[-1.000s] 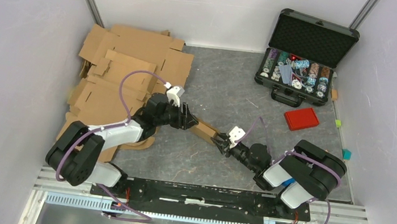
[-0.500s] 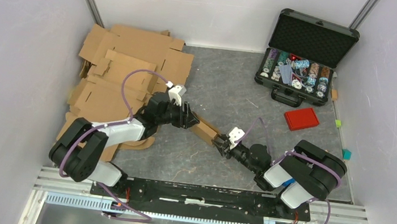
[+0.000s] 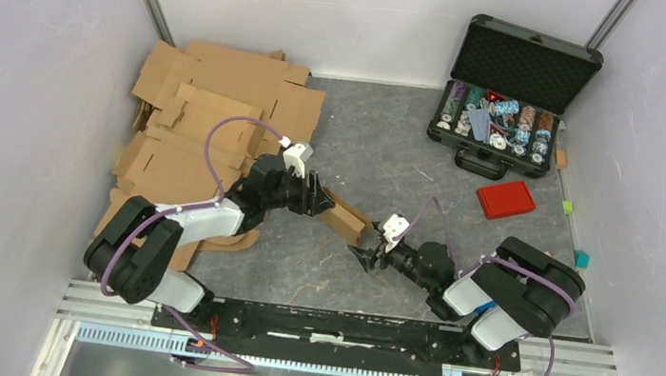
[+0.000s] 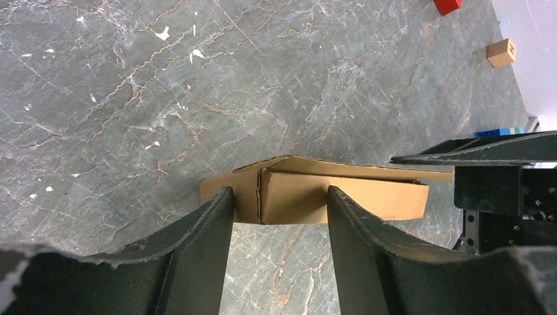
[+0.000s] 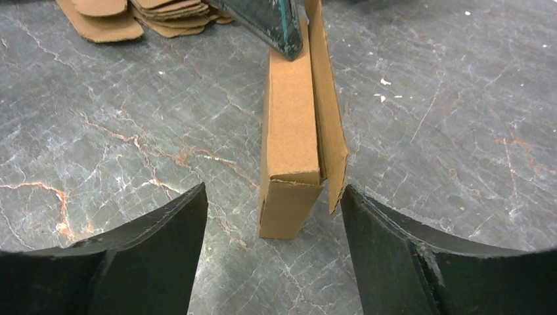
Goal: Fold the paper box
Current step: Close the paper box at the center of the board.
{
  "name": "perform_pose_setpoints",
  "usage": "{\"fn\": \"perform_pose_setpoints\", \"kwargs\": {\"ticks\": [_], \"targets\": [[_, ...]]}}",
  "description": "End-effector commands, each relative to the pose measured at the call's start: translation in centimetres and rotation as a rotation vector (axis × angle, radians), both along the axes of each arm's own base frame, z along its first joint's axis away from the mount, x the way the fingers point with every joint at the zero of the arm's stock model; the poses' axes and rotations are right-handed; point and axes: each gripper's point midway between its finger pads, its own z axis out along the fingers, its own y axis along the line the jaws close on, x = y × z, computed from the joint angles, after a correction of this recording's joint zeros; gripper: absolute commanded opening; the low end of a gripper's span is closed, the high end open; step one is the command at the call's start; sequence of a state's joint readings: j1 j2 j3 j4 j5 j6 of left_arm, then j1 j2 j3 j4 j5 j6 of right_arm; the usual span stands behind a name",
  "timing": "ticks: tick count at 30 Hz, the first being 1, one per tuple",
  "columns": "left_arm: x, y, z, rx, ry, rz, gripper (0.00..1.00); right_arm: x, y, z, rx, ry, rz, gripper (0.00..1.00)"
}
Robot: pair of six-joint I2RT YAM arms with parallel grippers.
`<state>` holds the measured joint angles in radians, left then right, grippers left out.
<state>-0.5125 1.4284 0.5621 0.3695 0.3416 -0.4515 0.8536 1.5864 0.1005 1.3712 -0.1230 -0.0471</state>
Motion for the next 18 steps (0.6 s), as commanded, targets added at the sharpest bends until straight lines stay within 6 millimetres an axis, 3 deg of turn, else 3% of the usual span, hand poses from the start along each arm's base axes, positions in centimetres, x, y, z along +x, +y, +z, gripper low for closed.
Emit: {"fn": "perform_pose_setpoints", "kwargs": {"ticks": [1, 9, 16, 18], "targets": [[-0.6, 1.0, -2.3, 0.103, 0.02, -0.025, 0.6, 0.4, -0.2, 2.3, 0.083, -0.022, -0.022, 0.83], [-0.8, 1.0, -2.5, 0.11, 0.023, -0.03, 0.58, 1.2, -0.3, 4.3, 0.205, 0.017, -0.063, 0.97], [-0.8, 1.1, -2.5, 0.112, 0.026, -0.031, 0.58, 2.6, -0.4, 6.1, 0.264, 0.013, -0.112, 0.95], [-0.8, 1.1, -2.5, 0.112, 0.025, -0.031, 0.58, 3.4, -0.6, 5.7, 0.231, 0.024, -0.153, 0.94]]}}
